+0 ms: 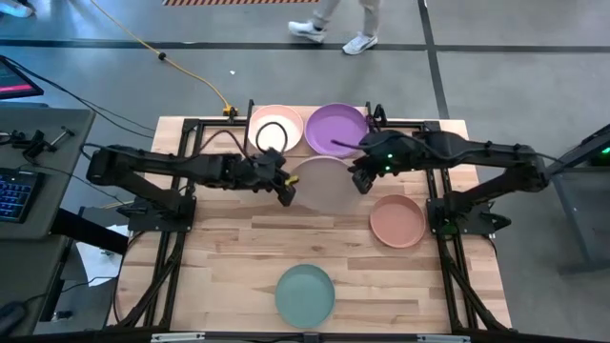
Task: Place and stack plates onto a shelf
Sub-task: Stack the white plate on top of the light brown plate on the shelf
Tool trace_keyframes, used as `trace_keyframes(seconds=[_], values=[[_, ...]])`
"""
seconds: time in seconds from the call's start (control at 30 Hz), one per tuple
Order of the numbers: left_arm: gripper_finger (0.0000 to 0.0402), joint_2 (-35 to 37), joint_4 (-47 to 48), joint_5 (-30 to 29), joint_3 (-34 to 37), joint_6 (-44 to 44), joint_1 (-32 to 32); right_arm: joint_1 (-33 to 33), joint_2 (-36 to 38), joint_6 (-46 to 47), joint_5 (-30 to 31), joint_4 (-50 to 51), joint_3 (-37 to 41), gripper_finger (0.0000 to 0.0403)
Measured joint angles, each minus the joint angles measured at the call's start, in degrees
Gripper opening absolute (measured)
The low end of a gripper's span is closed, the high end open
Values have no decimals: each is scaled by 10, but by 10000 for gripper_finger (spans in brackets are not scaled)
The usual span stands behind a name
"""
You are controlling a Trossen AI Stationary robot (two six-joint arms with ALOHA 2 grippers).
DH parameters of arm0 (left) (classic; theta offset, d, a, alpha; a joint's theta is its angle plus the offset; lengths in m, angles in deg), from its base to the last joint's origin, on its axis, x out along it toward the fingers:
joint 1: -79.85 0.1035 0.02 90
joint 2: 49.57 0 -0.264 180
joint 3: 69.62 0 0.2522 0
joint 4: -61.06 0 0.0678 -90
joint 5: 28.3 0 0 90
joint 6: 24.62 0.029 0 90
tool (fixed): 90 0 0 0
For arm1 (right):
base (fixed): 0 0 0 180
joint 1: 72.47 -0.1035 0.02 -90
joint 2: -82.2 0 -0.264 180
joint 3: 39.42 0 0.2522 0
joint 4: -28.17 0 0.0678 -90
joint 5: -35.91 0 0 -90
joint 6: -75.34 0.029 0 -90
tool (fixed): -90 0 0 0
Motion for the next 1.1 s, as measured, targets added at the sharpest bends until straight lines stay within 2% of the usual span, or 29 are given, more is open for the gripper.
trace_keyframes(seconds=[0.23,0.53,0.67,0.83,0.9,1.1], values=[[16,66,51,5,2,25,58,1,39,1,29,-3,0,110],[16,127,62,10,2,22,201,0,45,0,32,-11,0,110],[16,130,73,55,2,19,282,0,45,1,31,-11,0,110],[16,110,90,157,2,-10,378,0,45,1,30,-11,0,110],[16,105,91,184,3,-10,401,0,45,0,30,-11,0,110],[17,104,119,213,3,-10,438,0,45,-4,30,-11,0,110]])
